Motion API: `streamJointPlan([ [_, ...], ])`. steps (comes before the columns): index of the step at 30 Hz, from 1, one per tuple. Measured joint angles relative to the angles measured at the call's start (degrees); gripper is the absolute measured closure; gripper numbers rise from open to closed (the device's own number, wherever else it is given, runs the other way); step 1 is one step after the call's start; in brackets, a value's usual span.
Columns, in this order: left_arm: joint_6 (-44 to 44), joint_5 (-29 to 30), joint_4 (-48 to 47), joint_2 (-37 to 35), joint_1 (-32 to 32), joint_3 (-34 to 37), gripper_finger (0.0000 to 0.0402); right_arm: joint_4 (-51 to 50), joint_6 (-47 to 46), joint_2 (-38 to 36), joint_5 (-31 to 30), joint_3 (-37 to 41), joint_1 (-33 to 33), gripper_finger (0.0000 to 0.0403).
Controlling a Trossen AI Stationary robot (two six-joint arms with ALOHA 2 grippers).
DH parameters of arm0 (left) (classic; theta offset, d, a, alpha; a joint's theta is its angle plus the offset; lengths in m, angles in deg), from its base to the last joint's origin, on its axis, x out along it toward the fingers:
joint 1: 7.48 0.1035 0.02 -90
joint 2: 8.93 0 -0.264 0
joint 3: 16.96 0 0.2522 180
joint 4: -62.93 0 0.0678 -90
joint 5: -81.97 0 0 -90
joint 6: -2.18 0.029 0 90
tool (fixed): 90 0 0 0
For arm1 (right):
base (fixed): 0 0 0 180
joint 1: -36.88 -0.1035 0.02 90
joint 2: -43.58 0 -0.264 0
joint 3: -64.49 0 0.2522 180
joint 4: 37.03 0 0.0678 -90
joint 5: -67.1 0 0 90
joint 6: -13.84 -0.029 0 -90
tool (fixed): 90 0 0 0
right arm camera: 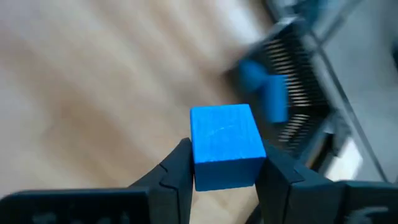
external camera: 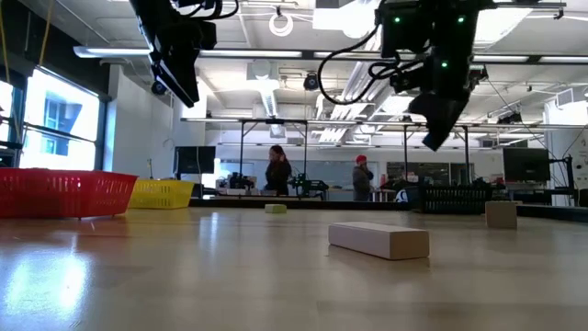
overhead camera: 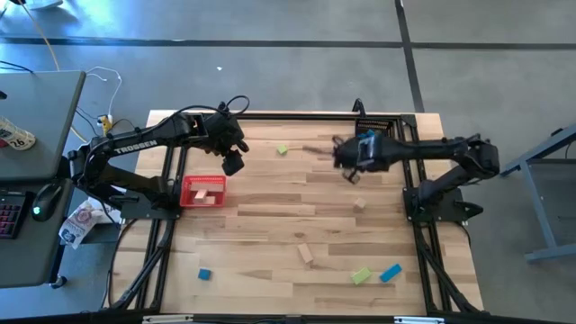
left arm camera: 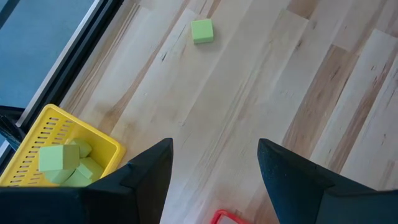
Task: Sort & place blocks by color
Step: Put the blue block into the black bin
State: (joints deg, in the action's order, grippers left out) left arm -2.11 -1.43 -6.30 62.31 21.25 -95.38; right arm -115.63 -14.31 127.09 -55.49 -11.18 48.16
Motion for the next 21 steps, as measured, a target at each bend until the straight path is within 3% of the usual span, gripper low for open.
streamJointPlan([
  [3, 0.02, -0.01, -0.02, 0.0, 0.0, 0.0, 0.0181, 1.41, -0.35, -0.02, -2.43, -1.68, 5.28, 0.0297],
  [15, 0.0, -0.01, -0.02, 0.0, -0.01, 0.0, 0.0181, 14.0, 2.61, -0.02, -1.29, -2.33, 22.41, 0.0295],
  [21, -0.01, -0.01, -0.02, 0.0, 0.0, 0.0, 0.0181, 17.25, 1.29, 0.17, 2.99, -1.97, 27.93, 0.0288],
])
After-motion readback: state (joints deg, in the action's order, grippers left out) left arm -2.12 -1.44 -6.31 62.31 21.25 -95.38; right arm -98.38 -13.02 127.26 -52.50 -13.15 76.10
